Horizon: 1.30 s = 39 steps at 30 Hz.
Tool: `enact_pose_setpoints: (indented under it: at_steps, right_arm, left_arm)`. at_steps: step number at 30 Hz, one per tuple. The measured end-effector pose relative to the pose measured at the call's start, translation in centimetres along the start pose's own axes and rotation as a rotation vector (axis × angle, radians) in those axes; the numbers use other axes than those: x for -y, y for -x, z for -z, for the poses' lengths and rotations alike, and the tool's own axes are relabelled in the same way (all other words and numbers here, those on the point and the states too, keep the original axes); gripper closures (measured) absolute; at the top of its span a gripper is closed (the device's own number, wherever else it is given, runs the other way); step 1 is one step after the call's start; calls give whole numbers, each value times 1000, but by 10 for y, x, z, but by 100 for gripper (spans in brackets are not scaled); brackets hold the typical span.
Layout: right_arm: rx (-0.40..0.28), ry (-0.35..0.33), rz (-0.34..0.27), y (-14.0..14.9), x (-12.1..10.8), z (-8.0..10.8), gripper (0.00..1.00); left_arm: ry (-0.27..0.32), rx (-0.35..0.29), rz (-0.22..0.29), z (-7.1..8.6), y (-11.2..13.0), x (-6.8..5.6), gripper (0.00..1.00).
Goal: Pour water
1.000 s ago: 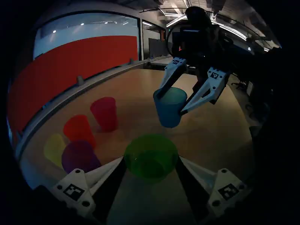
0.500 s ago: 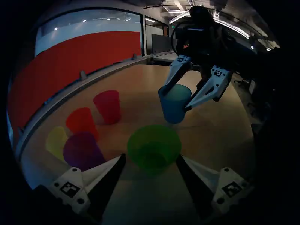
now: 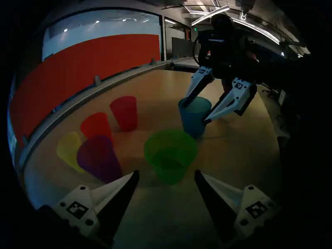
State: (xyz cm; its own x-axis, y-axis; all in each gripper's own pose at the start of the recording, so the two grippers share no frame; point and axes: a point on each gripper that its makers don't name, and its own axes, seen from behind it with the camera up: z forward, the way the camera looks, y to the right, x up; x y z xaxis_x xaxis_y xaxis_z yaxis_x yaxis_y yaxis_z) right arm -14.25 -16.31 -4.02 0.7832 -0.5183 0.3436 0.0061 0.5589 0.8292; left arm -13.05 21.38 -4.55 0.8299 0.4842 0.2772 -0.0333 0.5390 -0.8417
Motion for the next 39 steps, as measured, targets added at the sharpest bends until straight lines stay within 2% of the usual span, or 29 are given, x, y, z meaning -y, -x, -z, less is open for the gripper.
enact_pose_setpoints:
  at_steps: [11, 16, 21, 30, 39]
  right_arm:
    - [1, 9, -13, 6, 1, 0, 7]
    - [2, 8, -21, 6, 4, 0, 0]
    - [5, 18, -20, 9, 4, 2, 0]
    - [-3, 58, -30, 16, 3, 17, 0]
    - [-11, 108, -51, 29, 1, 41, 0]
  left_arm:
    - [5, -16, 24, 6, -1, -6, 1]
    - [7, -19, 33, 7, -1, -8, 1]
    - [-2, -23, 37, 9, -1, -8, 1]
    - [-46, -42, 57, 20, 1, -3, 1]
    - [-108, -82, 114, 38, 2, 9, 1]
